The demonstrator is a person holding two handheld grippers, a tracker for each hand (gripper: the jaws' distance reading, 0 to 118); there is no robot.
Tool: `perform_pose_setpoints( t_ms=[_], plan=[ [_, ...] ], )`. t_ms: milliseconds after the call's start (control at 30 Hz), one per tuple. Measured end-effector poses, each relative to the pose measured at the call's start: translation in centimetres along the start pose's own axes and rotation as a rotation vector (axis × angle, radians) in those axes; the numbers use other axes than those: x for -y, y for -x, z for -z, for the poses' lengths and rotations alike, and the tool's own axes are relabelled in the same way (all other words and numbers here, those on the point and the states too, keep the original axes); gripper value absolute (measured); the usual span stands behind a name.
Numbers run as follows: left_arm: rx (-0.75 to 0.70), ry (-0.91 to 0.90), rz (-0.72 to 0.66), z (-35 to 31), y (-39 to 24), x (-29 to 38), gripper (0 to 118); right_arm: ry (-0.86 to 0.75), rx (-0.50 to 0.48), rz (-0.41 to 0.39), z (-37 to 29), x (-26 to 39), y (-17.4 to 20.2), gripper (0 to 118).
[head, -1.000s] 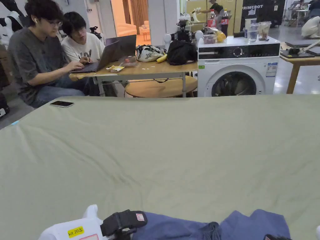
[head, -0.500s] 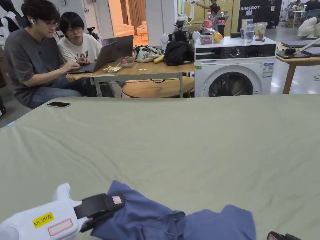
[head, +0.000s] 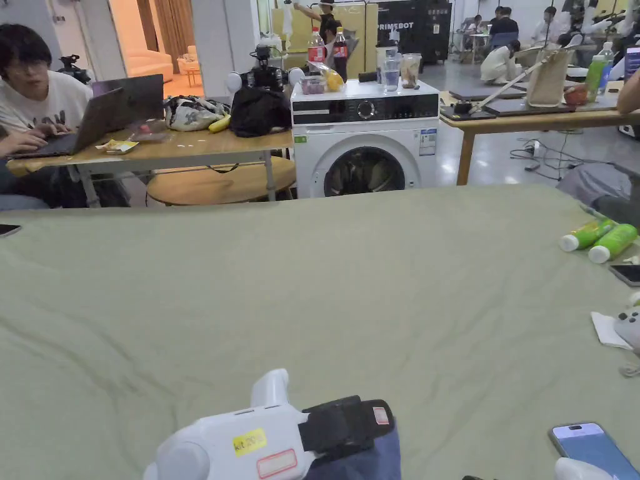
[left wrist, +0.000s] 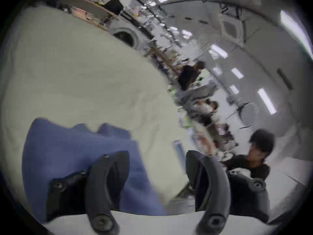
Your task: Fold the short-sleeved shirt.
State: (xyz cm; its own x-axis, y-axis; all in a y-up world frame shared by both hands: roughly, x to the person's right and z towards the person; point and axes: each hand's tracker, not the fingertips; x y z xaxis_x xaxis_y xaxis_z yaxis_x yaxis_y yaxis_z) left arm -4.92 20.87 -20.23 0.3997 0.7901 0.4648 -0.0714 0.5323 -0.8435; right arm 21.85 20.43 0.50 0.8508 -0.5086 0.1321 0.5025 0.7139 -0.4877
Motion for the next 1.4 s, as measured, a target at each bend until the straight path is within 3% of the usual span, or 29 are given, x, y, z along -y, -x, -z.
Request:
perform_pose_setpoints(
  t_ms=[67, 133, 167, 267, 333, 467, 600, 633, 667, 700, 733, 767, 867, 967, 1000, 1067, 1200, 1233, 1267, 1400],
  plan=[
    [-0.055, -0.055, 0.026, -2.0, -0.7, -0.7, 63, 0.006, -0.004, 0.023, 0.3, 0.1, -0.5, 0],
    [-0.171, -0.072, 0.030, -2.5, -0.3, -1.0, 12, 0.011, -0.007, 0.023, 0.3, 0.2, -0.4, 0],
    [-0.188, -0.051, 0.030, -2.2, 0.2, -0.7, 2, 0.012, -0.008, 0.017, 0.2, 0.3, -0.3, 0],
    [-0.177, 0.140, -0.034, 1.3, 2.0, 1.5, 2, 0.024, -0.016, 0.003, 0.3, 0.6, 0.2, 0],
    [-0.263, 0.219, 0.002, 3.9, 2.9, 3.2, 0, 0.033, -0.018, -0.001, 0.6, 0.7, 0.6, 0],
    [-0.316, 0.200, 0.188, 5.2, 1.2, 3.6, 0, 0.060, -0.022, -0.044, 0.7, 1.0, 1.5, 0],
    [-0.221, 0.144, 0.109, 2.5, 0.8, 2.6, 3, 0.109, -0.038, -0.089, 3.1, 0.4, 2.6, 0],
    [-0.163, 0.068, 0.060, 0.8, 0.9, 2.2, 12, 0.124, -0.053, -0.110, 4.1, -0.1, 3.2, 0],
    [-0.117, 0.024, 0.035, -0.6, 1.0, 1.7, 29, 0.140, -0.072, -0.128, 5.1, -0.5, 3.6, 0],
    [-0.095, -0.005, 0.016, -2.3, 1.4, 0.8, 54, 0.168, -0.099, -0.146, 6.4, -1.0, 4.3, 0],
    [-0.104, -0.013, 0.017, -3.8, 1.7, 0.2, 66, 0.188, -0.111, -0.161, 7.6, -1.4, 4.8, 0],
    [-0.137, -0.045, 0.023, -5.4, 2.0, -0.2, 71, 0.191, -0.087, -0.179, 8.7, -1.8, 5.3, 0],
    [-0.225, -0.111, -0.045, -10.1, 4.0, -1.0, 71, 0.264, -0.025, -0.196, 11.9, -2.0, 5.7, 0],
    [-0.171, -0.159, -0.177, -12.0, 7.0, -0.5, 71, 0.421, 0.051, -0.226, 14.8, -0.1, 5.1, 0],
    [-0.156, -0.142, -0.207, -11.8, 7.8, -0.2, 71, 0.333, 0.030, -0.253, 14.4, 0.0, 4.9, 0],
    [-0.151, -0.099, -0.217, -10.4, 8.9, 0.5, 71, 0.340, 0.016, -0.180, 14.0, -0.4, 4.6, 0],
    [-0.141, 0.024, -0.223, -5.8, 10.2, 1.6, 71, 0.346, 0.013, -0.178, 14.1, -0.7, 4.5, 0],
    [-0.147, 0.050, -0.215, -4.9, 10.5, 1.9, 57, 0.345, 0.014, -0.183, 14.1, -0.7, 4.6, 0],
    [-0.141, 0.018, -0.216, -4.6, 10.6, 2.1, 36, 0.344, 0.017, -0.188, 14.2, -0.6, 4.6, 0],
    [-0.126, -0.026, -0.246, -5.8, 9.9, 1.7, 34, 0.301, 0.018, -0.216, 13.0, -0.9, 5.7, 0]
  ],
)
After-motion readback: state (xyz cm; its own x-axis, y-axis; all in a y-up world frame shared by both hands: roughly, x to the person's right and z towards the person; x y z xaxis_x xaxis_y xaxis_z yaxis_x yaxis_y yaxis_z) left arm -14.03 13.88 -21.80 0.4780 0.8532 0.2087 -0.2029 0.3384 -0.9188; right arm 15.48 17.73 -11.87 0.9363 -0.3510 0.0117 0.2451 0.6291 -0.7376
